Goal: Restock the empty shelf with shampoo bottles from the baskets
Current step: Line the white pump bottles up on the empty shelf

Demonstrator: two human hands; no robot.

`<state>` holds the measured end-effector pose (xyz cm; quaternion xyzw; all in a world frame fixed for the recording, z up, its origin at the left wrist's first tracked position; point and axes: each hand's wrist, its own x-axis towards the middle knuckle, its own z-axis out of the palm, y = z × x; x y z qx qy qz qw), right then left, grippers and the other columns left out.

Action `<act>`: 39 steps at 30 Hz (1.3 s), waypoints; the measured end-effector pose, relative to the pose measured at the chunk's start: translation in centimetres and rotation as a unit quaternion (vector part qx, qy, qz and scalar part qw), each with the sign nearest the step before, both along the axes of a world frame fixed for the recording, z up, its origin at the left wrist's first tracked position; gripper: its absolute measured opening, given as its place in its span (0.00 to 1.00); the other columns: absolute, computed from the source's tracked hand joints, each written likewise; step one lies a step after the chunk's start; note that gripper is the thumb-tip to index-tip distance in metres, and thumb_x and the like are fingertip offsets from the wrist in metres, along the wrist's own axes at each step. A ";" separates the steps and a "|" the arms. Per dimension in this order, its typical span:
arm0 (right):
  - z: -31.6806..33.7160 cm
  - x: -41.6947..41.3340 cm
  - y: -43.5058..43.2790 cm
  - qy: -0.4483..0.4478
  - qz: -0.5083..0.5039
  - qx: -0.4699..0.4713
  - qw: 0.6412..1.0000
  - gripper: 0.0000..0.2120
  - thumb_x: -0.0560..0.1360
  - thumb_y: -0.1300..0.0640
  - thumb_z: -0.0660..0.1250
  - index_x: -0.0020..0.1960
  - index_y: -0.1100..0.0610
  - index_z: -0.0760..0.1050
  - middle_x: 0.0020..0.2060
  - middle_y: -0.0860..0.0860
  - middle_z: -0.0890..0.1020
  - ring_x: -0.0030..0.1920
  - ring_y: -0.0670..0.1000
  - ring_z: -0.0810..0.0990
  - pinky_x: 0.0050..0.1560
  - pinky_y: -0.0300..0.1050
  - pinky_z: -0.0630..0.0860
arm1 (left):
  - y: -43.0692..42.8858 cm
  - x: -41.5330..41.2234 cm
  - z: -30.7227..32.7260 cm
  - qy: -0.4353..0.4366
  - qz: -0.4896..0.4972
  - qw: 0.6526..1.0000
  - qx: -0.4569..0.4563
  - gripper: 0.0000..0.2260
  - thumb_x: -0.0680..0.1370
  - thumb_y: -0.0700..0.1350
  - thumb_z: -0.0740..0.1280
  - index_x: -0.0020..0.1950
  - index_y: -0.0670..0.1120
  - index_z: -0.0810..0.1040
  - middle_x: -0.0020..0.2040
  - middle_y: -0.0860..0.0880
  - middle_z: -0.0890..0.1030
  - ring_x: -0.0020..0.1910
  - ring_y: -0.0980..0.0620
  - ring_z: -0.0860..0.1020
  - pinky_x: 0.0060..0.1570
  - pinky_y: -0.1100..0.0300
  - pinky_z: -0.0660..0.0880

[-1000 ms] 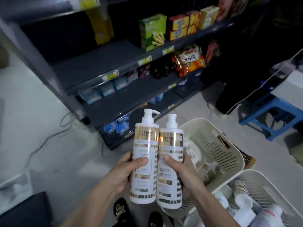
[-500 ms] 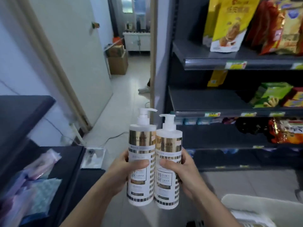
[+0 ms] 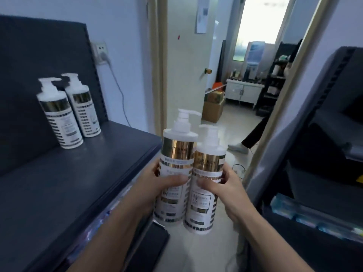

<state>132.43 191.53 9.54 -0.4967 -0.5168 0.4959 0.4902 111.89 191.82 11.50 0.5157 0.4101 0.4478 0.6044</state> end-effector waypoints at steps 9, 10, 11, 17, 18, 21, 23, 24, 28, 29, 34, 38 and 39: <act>3.3 -4.3 11.6 0.015 0.180 0.048 0.982 0.30 0.62 0.59 0.80 0.62 0.59 0.74 0.52 0.55 0.85 0.52 0.55 0.85 0.51 0.53 0.82 | 5.1 -4.3 3.0 -0.020 0.112 0.993 0.036 0.29 0.58 0.45 0.81 0.58 0.46 0.80 0.55 0.41 0.84 0.55 0.42 0.82 0.52 0.47 0.79; 3.6 -4.8 12.9 0.012 0.193 0.054 0.980 0.31 0.61 0.58 0.80 0.61 0.59 0.74 0.52 0.55 0.85 0.52 0.54 0.85 0.51 0.52 0.82 | 5.6 -4.7 3.3 -0.014 0.135 0.990 0.035 0.33 0.55 0.47 0.83 0.58 0.45 0.79 0.55 0.42 0.84 0.54 0.42 0.83 0.52 0.47 0.78; 3.8 -5.3 14.1 0.009 0.205 0.060 0.977 0.31 0.60 0.58 0.80 0.60 0.59 0.74 0.51 0.55 0.85 0.51 0.54 0.85 0.50 0.52 0.82 | 6.1 -5.0 3.6 -0.007 0.160 0.986 0.038 0.37 0.52 0.49 0.84 0.58 0.44 0.79 0.54 0.42 0.84 0.54 0.43 0.83 0.52 0.48 0.78; 4.8 -9.4 20.1 -0.020 0.285 0.081 0.955 0.29 0.60 0.59 0.82 0.58 0.53 0.76 0.50 0.51 0.86 0.50 0.51 0.85 0.52 0.53 0.82 | 8.1 -6.9 4.2 0.032 0.298 0.953 0.038 0.41 0.44 0.52 0.84 0.55 0.45 0.80 0.51 0.46 0.86 0.51 0.49 0.84 0.52 0.53 0.79; 4.9 -10.1 20.8 -0.020 0.295 0.081 0.952 0.28 0.61 0.61 0.82 0.58 0.53 0.76 0.50 0.50 0.86 0.50 0.50 0.85 0.52 0.52 0.82 | 8.4 -7.4 4.2 0.032 0.316 0.948 0.039 0.42 0.44 0.53 0.85 0.56 0.45 0.80 0.51 0.46 0.86 0.51 0.50 0.84 0.50 0.56 0.80; 5.2 -12.6 22.6 -0.016 0.328 0.074 0.942 0.28 0.62 0.62 0.81 0.59 0.53 0.75 0.50 0.49 0.86 0.50 0.48 0.85 0.51 0.48 0.81 | 9.2 -9.0 4.2 0.040 0.357 0.932 0.038 0.39 0.49 0.48 0.85 0.58 0.44 0.79 0.51 0.47 0.86 0.51 0.50 0.84 0.45 0.61 0.81; 5.4 -14.5 23.9 -0.018 0.348 0.074 0.934 0.28 0.63 0.62 0.81 0.59 0.53 0.75 0.49 0.48 0.86 0.49 0.46 0.85 0.49 0.45 0.81 | 10.0 -10.3 4.0 0.038 0.391 0.919 0.041 0.32 0.55 0.40 0.82 0.57 0.44 0.78 0.50 0.48 0.86 0.49 0.52 0.84 0.42 0.62 0.80; 5.4 -15.6 24.6 -0.017 0.354 0.075 0.932 0.27 0.63 0.63 0.81 0.59 0.54 0.75 0.49 0.48 0.86 0.49 0.46 0.85 0.49 0.44 0.81 | 10.4 -11.0 3.8 0.041 0.407 0.911 0.043 0.29 0.57 0.38 0.80 0.56 0.45 0.78 0.48 0.49 0.86 0.47 0.53 0.85 0.40 0.63 0.80; 4.8 -19.8 27.3 -0.010 0.364 0.079 0.928 0.29 0.62 0.65 0.81 0.60 0.56 0.75 0.51 0.50 0.86 0.50 0.48 0.85 0.50 0.45 0.81 | 12.1 -14.3 3.0 0.077 0.458 0.885 0.044 0.26 0.59 0.38 0.79 0.55 0.46 0.78 0.48 0.49 0.86 0.47 0.53 0.84 0.41 0.62 0.80; 4.7 -20.8 27.9 -0.011 0.368 0.079 0.927 0.30 0.62 0.66 0.81 0.61 0.56 0.75 0.51 0.50 0.86 0.51 0.48 0.85 0.50 0.45 0.80 | 12.5 -15.2 2.7 0.083 0.466 0.880 0.043 0.26 0.60 0.37 0.79 0.55 0.46 0.78 0.47 0.50 0.86 0.46 0.54 0.84 0.41 0.62 0.79; 4.1 -24.8 30.4 -0.025 0.386 0.081 0.918 0.28 0.62 0.65 0.81 0.59 0.55 0.75 0.51 0.50 0.86 0.51 0.47 0.85 0.50 0.43 0.81 | 14.9 -19.0 1.4 0.100 0.505 0.856 0.037 0.24 0.61 0.35 0.80 0.53 0.49 0.78 0.45 0.51 0.86 0.45 0.56 0.84 0.40 0.64 0.78; 3.6 -27.1 32.1 -0.038 0.399 0.076 0.913 0.26 0.62 0.67 0.81 0.55 0.52 0.76 0.49 0.48 0.86 0.49 0.45 0.85 0.47 0.40 0.81 | 16.1 -20.8 0.3 0.113 0.524 0.844 0.024 0.24 0.61 0.36 0.81 0.53 0.51 0.78 0.47 0.51 0.86 0.47 0.54 0.83 0.47 0.57 0.79; 3.6 -27.6 32.5 -0.043 0.403 0.075 0.911 0.26 0.62 0.67 0.80 0.55 0.52 0.76 0.48 0.48 0.86 0.48 0.43 0.85 0.44 0.38 0.80 | 16.3 -21.1 0.1 0.120 0.525 0.842 0.021 0.25 0.62 0.36 0.81 0.53 0.51 0.78 0.47 0.51 0.86 0.48 0.54 0.83 0.49 0.55 0.79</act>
